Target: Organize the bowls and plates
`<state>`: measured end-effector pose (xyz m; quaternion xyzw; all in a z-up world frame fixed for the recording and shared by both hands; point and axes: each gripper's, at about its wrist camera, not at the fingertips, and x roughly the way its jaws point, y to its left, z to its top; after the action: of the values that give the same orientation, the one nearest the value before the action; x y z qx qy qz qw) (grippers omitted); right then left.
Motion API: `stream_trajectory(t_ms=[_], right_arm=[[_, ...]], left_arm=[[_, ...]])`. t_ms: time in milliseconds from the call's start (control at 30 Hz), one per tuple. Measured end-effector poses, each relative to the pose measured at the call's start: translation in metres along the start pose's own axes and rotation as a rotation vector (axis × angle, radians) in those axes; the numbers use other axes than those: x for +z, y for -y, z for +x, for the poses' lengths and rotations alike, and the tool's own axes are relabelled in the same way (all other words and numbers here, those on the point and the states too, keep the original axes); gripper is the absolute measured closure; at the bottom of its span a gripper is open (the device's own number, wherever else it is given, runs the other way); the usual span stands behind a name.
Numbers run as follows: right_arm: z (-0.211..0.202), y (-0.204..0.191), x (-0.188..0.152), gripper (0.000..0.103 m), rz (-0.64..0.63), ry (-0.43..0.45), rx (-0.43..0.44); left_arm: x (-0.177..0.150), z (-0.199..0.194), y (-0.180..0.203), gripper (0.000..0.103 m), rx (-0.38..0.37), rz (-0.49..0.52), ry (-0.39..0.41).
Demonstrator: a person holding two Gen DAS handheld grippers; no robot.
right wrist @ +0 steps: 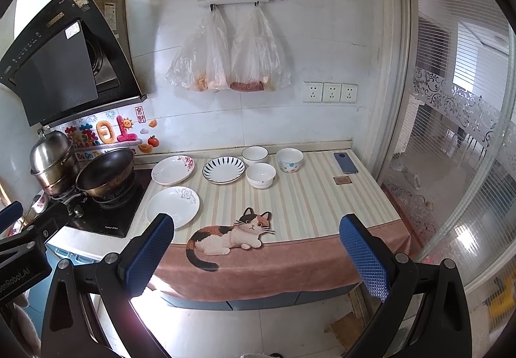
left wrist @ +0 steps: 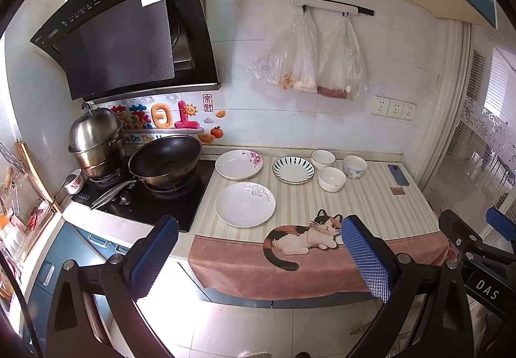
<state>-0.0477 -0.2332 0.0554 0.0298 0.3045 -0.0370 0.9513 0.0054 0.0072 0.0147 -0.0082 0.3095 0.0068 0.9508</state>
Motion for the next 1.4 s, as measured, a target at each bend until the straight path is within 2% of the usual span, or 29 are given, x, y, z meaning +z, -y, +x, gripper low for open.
stream_trajectory(t_ms=[333, 500, 667, 767, 900, 1033, 1167, 1267, 1400], right_arm=[[0.008, -0.002, 0.003, 0.0, 0.004, -0.005, 0.002], [0.022, -0.005, 0.005, 0.0, 0.018, -0.026, 0.003], [0.046, -0.012, 0.002, 0.0, 0.053, -0.078, 0.024], [0.065, -0.022, -0.002, 0.0, 0.065, -0.125, 0.073], [0.099, -0.038, -0.009, 0.0, 0.098, -0.203, 0.209], [0.151, -0.061, -0.015, 0.0, 0.124, -0.302, 0.344], [0.22, -0.078, -0.019, 0.0, 0.112, -0.412, 0.42], [0.287, -0.09, -0.022, 0.0, 0.089, -0.474, 0.435], [0.392, -0.103, -0.029, 0.0, 0.031, -0.551, 0.4]], left_arm=[[-0.001, 0.002, -0.001, 0.0, -0.003, 0.001, -0.002], [0.0, 0.022, -0.012, 0.0, -0.014, -0.01, -0.038], [-0.004, 0.051, -0.03, 0.0, -0.066, -0.047, -0.094], [-0.007, 0.068, -0.042, 0.0, -0.105, -0.066, -0.124], [-0.006, 0.098, -0.057, 0.0, -0.108, -0.089, -0.134], [0.002, 0.141, -0.07, 0.0, -0.086, -0.091, -0.167], [0.004, 0.206, -0.079, 0.0, -0.045, -0.075, -0.238], [0.0, 0.267, -0.087, 0.0, -0.007, -0.093, -0.313], [-0.006, 0.353, -0.097, 0.0, 0.051, -0.13, -0.406]])
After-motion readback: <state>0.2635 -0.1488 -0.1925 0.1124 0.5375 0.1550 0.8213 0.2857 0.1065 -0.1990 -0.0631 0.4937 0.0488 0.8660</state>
